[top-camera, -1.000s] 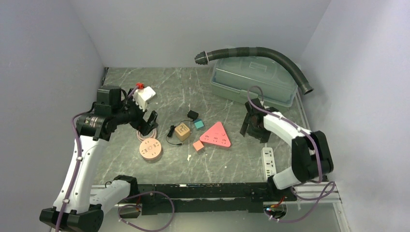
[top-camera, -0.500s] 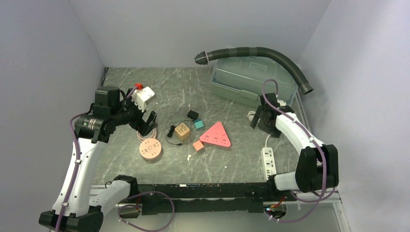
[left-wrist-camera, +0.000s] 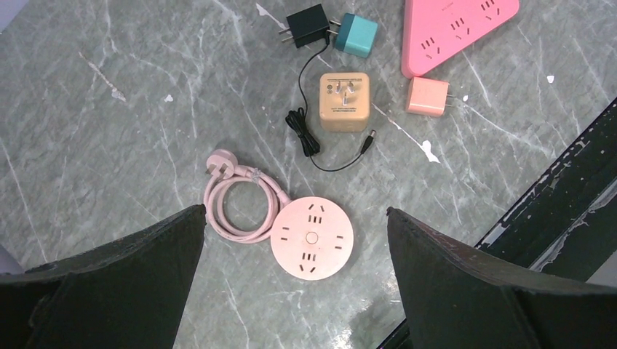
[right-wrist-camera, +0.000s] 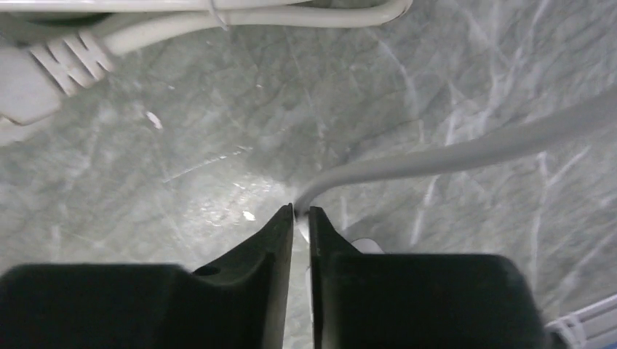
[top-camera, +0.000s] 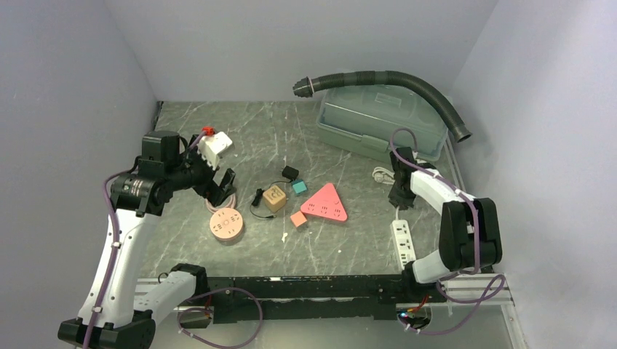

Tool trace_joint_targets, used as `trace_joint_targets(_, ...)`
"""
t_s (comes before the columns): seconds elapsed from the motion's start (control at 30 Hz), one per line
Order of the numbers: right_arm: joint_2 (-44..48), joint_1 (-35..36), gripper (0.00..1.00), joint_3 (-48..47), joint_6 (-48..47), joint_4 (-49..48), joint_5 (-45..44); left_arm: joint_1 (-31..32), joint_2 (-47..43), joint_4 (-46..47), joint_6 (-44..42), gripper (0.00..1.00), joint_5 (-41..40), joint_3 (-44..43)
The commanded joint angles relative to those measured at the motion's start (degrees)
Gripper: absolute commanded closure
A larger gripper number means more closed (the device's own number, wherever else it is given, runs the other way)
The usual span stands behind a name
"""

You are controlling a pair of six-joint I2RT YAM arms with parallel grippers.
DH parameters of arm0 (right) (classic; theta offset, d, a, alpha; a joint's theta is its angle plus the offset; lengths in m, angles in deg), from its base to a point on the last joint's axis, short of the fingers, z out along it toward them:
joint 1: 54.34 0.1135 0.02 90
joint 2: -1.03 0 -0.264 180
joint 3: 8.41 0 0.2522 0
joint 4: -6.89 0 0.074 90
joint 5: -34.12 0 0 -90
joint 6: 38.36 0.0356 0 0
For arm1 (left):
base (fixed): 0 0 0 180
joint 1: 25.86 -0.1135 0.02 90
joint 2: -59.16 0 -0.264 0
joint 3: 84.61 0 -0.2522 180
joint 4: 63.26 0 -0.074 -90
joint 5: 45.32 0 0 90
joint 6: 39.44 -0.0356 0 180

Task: Insert the plug
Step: Move the socket to the center of the board.

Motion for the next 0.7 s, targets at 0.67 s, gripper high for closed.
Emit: trace_joint_targets(0.67, -16.47, 8.2, 1.0, -22.97, 24.06, -5.02, 0.58, 1.45, 1.12, 0.1, -0.33, 0.0, 14.72, -1.12)
